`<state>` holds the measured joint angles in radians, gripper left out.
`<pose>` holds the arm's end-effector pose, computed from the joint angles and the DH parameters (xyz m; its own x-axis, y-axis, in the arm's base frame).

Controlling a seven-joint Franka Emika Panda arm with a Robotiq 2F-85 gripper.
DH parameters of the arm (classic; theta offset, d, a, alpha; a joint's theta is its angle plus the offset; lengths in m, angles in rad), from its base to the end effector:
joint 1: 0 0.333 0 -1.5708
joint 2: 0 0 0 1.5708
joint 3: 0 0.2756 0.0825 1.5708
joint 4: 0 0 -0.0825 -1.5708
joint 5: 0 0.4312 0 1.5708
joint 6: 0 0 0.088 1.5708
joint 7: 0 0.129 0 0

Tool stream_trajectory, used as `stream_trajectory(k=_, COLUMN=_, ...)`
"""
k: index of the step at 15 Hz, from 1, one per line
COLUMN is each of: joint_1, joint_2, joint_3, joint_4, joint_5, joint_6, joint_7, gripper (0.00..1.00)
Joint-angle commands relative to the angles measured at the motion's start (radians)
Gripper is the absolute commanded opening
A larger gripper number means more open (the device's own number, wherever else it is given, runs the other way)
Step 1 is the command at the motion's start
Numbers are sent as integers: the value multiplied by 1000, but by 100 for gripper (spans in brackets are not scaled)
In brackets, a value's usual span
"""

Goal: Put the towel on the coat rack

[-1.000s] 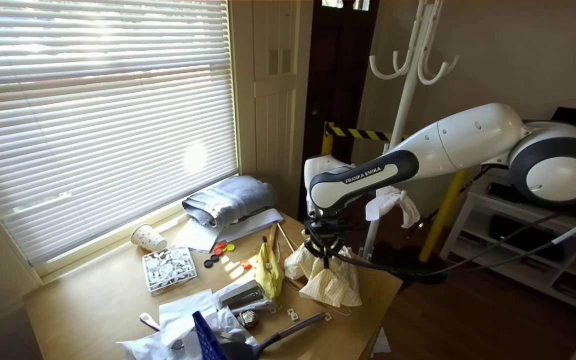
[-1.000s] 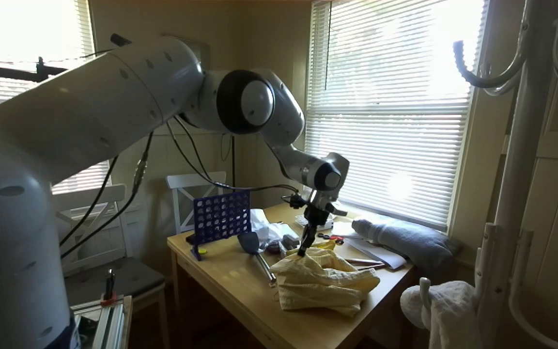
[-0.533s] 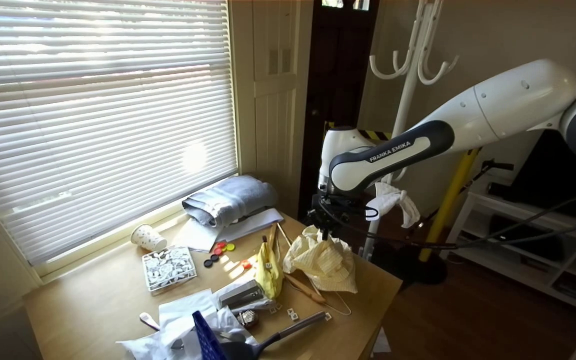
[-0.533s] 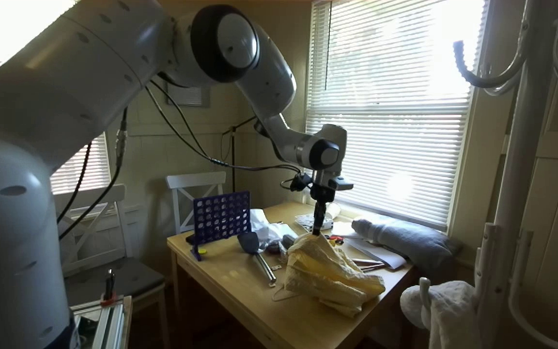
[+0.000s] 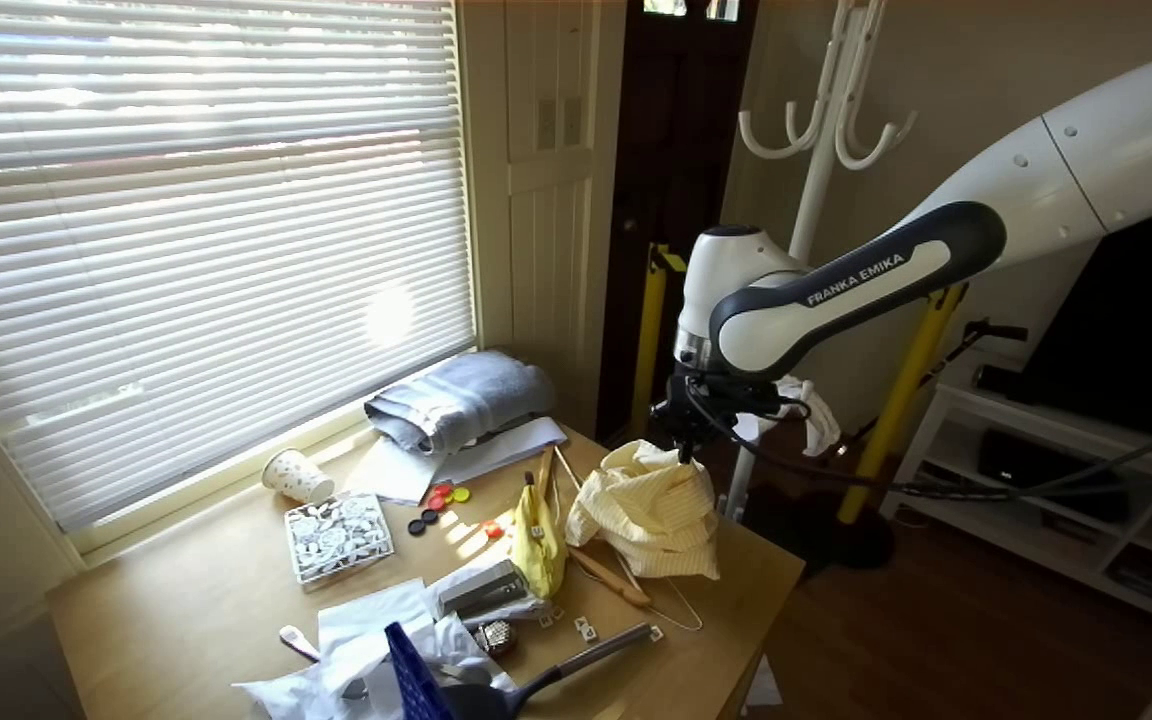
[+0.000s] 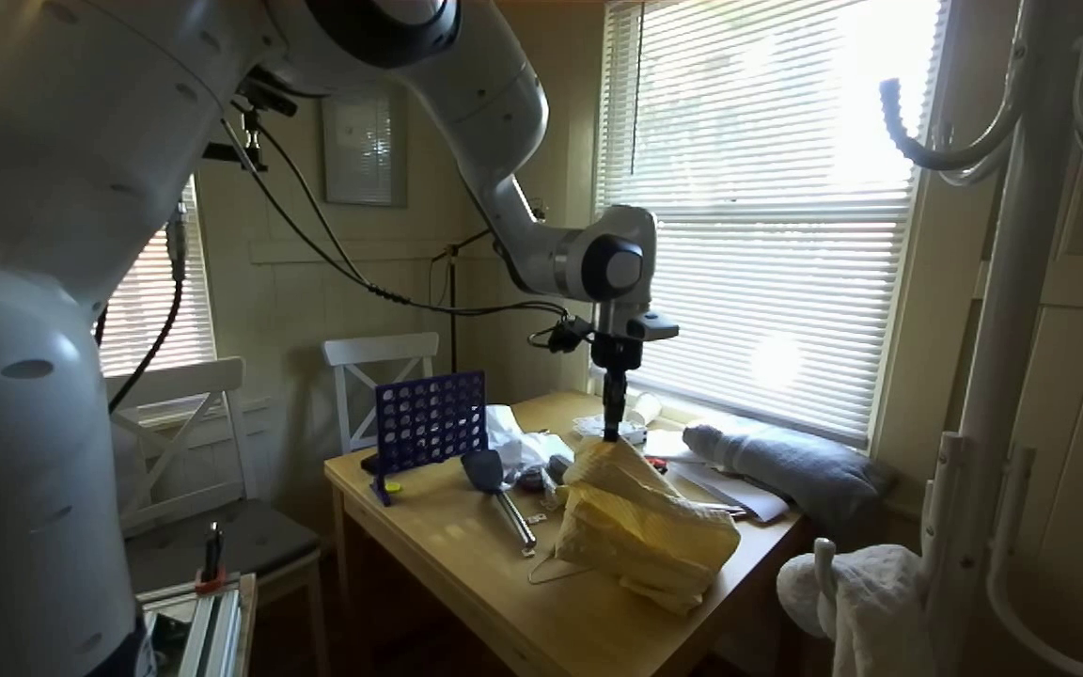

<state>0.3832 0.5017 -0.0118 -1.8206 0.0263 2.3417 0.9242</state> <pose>0.6210 0.2428 0.1736 0.8422 -0.5392 0.0008 -0.5390 -0.8420 -0.0236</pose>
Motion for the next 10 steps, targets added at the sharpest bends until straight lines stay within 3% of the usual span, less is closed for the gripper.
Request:
stream_trajectory(k=1, joint_1=-15, joint_2=-22, joint_3=1, joint_4=0, joint_5=-38, joint_6=11, joint_7=45, gripper=0)
stream_trajectory(k=6, joint_1=-22, joint_2=-242, joint_3=-91, joint_4=-145, joint_5=-168, joint_6=121, joint_7=210, gripper=0)
stream_trajectory(k=10, joint_1=-76, joint_2=-409, joint_3=-120, joint_4=-184, joint_5=-324, joint_6=114, joint_7=377, gripper=0)
